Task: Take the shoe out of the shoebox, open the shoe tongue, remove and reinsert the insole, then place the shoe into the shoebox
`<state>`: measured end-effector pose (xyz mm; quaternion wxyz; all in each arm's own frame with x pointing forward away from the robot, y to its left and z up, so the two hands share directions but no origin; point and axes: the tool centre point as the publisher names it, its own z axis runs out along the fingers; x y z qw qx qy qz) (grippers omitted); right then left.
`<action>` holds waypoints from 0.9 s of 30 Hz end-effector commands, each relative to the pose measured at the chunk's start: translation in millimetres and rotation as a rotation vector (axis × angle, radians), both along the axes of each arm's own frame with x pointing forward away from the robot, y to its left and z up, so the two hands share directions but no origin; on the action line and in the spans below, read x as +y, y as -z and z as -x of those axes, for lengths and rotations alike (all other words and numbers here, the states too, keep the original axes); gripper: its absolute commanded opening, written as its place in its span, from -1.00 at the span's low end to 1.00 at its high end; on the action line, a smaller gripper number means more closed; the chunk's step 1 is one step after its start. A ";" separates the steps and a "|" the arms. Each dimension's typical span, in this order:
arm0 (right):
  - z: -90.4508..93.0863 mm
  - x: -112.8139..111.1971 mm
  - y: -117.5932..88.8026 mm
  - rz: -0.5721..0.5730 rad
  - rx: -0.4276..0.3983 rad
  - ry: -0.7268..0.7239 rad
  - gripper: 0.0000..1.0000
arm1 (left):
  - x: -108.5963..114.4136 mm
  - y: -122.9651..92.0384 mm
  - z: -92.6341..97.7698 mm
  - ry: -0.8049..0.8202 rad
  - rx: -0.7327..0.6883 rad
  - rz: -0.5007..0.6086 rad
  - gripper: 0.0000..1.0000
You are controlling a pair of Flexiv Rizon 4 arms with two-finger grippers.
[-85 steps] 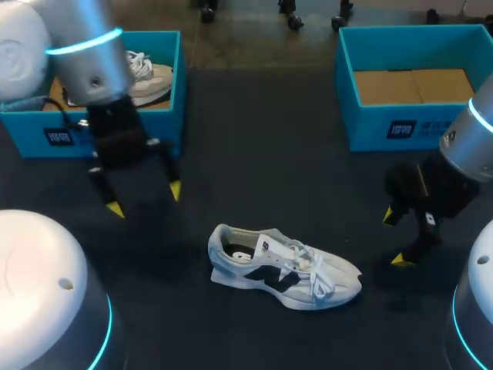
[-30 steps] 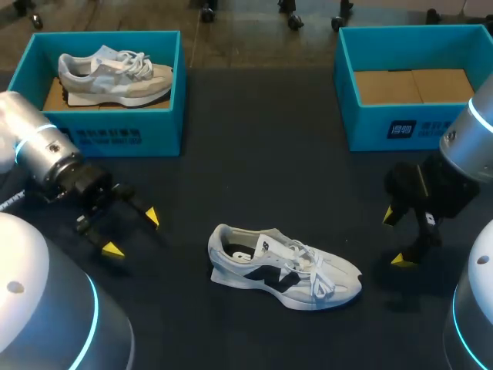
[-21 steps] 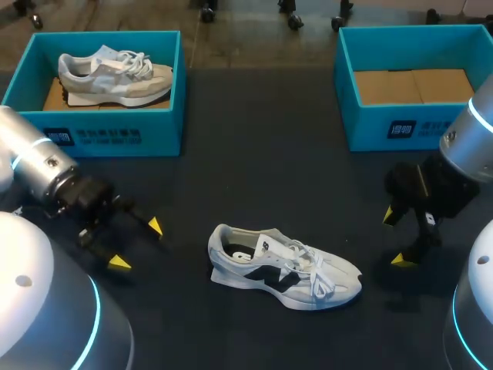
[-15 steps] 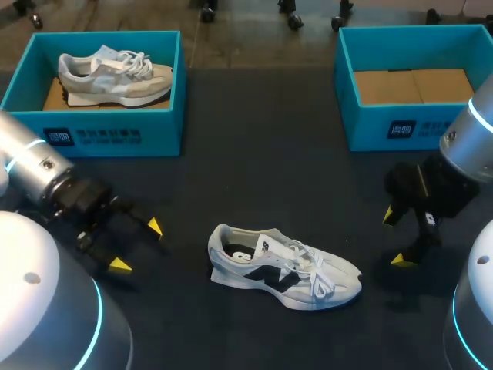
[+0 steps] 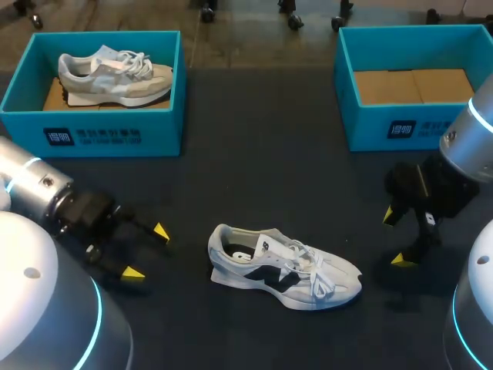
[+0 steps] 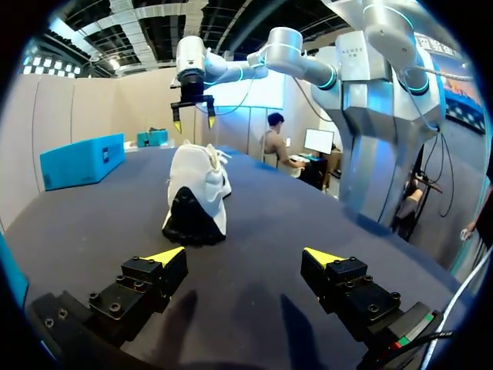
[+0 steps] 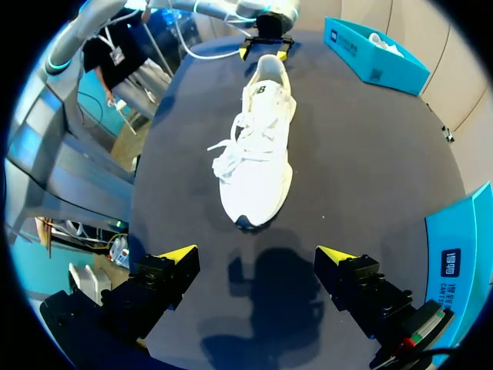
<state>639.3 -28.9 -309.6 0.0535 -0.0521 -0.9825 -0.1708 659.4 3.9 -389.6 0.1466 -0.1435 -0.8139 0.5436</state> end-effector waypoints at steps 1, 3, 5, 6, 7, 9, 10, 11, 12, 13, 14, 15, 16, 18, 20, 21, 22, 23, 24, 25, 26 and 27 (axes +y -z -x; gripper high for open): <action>0.6 0.6 0.2 0.003 -0.001 0.001 1.00 | 0.7 -5.7 7.7 -0.036 -0.021 -0.009 1.00; 0.6 0.6 0.2 0.003 -0.001 0.001 1.00 | -1.2 -3.6 7.9 -0.054 -0.024 -0.019 1.00; 0.6 0.6 0.2 0.003 -0.001 0.001 1.00 | -3.3 -0.3 2.1 -0.090 0.018 -0.001 1.00; 0.6 0.6 0.2 0.003 -0.001 0.001 1.00 | -3.8 1.0 -1.3 -0.120 0.035 0.008 1.00; 0.6 0.6 0.2 0.003 -0.001 0.001 1.00 | -5.5 2.6 -3.9 -0.133 0.033 0.007 1.00; 0.6 0.6 0.2 0.003 -0.001 0.001 1.00 | -9.6 5.3 -6.7 -0.151 0.049 0.022 1.00; 0.6 0.6 0.2 0.003 -0.001 0.001 1.00 | -12.1 6.2 -7.2 -0.146 0.045 0.027 1.00; 0.6 0.6 0.2 0.003 -0.001 0.001 1.00 | -15.3 7.4 -7.5 -0.153 0.038 0.034 1.00; 0.6 0.6 0.2 0.003 -0.001 0.001 1.00 | -18.5 8.6 -7.5 -0.134 0.040 0.050 1.00; 0.6 0.6 0.2 0.003 -0.001 0.001 1.00 | -21.6 9.7 -7.0 -0.122 0.033 0.063 1.00; 0.6 0.6 0.2 0.003 -0.001 0.001 1.00 | -24.8 10.4 -6.0 -0.107 0.016 0.066 1.00; 0.6 0.6 0.2 0.003 -0.001 0.001 1.00 | -27.2 10.4 -6.0 -0.059 0.034 0.082 1.00; 0.6 0.6 0.2 0.003 -0.001 0.001 1.00 | -27.5 7.7 -7.7 -0.033 0.046 0.092 1.00; 0.6 0.6 0.2 0.003 -0.001 0.001 1.00 | -27.5 7.7 -7.7 -0.033 0.046 0.092 1.00; 0.6 0.6 0.2 0.003 -0.001 0.001 1.00 | -27.5 7.7 -7.7 -0.033 0.046 0.092 1.00; 0.6 0.6 0.2 0.003 -0.001 0.001 1.00 | -27.5 7.7 -7.7 -0.033 0.046 0.092 1.00; 0.6 0.6 0.2 0.003 -0.001 0.001 1.00 | -27.5 7.7 -7.7 -0.033 0.046 0.092 1.00; 0.6 0.6 0.2 0.003 -0.001 0.001 1.00 | -27.5 7.7 -7.7 -0.033 0.046 0.092 1.00; 0.6 0.6 0.2 0.003 -0.001 0.001 1.00 | -27.5 7.7 -7.7 -0.033 0.046 0.092 1.00; 0.6 0.6 0.2 0.003 -0.001 0.001 1.00 | -27.5 7.7 -7.7 -0.033 0.046 0.092 1.00; 0.6 0.6 0.2 0.003 -0.001 0.001 1.00 | -30.2 10.7 -7.2 -0.019 0.041 0.097 1.00; 0.6 0.6 0.2 0.003 -0.001 0.001 1.00 | -32.6 13.5 -8.6 -0.033 0.053 0.106 1.00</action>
